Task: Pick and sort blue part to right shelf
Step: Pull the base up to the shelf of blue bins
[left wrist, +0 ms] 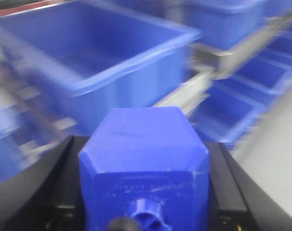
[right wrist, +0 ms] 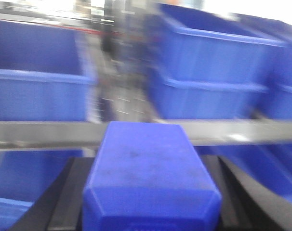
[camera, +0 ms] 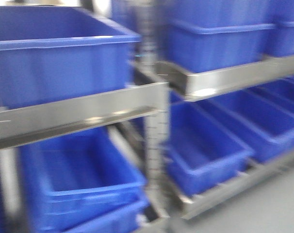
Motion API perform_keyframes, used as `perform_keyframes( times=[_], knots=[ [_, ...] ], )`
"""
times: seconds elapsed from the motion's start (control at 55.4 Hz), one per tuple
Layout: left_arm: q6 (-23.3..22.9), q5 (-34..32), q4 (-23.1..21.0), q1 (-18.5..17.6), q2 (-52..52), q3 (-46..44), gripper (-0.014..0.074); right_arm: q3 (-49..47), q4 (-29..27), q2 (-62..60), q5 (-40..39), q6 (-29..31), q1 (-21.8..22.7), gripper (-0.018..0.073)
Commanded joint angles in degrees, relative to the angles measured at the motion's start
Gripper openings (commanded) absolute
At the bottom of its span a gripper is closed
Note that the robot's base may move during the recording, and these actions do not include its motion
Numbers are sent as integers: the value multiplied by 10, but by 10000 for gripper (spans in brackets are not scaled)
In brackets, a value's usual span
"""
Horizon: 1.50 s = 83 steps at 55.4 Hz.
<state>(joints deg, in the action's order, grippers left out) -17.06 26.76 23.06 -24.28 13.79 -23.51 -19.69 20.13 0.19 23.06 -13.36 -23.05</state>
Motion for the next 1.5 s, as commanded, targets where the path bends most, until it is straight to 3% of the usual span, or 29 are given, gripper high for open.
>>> perform_keyframes(
  times=[0.0, 1.479],
  knots=[
    [-2, -49, 8, -2, 7, -17, 293, -15, 13, 10, -53, 3, 1, 211],
    [-2, -49, 8, -2, 7, -17, 293, -15, 13, 10, -53, 3, 1, 211]
  ],
)
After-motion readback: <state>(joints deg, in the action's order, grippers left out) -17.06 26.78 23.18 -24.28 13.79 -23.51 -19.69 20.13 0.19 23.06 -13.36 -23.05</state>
